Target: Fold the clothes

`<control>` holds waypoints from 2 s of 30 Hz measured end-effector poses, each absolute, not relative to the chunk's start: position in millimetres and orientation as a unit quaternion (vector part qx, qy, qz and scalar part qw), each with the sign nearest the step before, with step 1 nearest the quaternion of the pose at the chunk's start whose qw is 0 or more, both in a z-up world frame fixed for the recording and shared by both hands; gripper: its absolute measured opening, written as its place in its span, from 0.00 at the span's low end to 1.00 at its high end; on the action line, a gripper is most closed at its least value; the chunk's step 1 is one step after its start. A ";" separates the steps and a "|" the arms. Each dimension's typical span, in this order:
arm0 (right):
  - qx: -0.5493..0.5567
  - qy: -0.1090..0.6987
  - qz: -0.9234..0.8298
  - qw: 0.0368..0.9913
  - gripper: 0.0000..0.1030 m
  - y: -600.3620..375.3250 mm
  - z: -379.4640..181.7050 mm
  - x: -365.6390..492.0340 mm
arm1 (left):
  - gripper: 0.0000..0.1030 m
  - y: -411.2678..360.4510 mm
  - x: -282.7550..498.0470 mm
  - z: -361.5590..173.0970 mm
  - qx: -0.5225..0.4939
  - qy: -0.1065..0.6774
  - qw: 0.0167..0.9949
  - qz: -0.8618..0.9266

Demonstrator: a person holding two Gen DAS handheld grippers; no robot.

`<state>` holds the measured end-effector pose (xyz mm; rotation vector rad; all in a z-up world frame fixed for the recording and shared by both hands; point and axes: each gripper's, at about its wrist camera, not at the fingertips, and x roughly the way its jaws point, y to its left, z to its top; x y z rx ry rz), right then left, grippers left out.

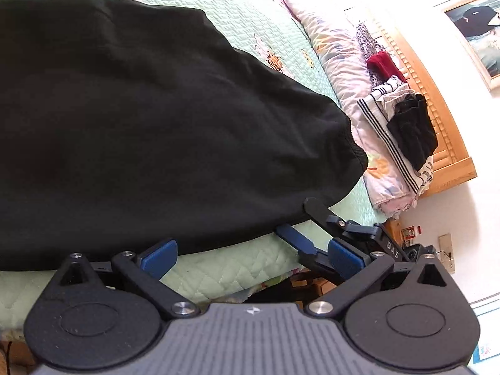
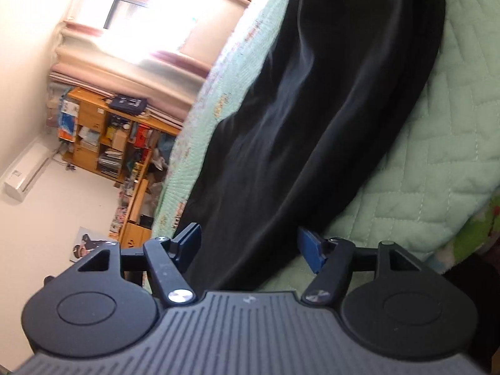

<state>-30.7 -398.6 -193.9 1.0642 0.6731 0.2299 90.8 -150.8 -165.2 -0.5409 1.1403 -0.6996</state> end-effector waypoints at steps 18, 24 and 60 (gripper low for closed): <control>0.528 0.316 0.095 0.782 0.71 -389.0 -196.0 -33.3 | 0.99 -86.3 94.8 -163.0 -0.341 0.482 0.749 -0.300; 0.549 0.312 0.103 0.768 0.71 -388.9 -204.6 -38.0 | 0.99 -105.7 95.1 -153.3 -0.296 0.478 0.762 -0.322; 0.605 0.306 0.086 0.730 0.09 -367.8 -220.0 -22.6 | 0.99 -173.7 104.4 -205.4 -0.411 0.541 0.659 -0.320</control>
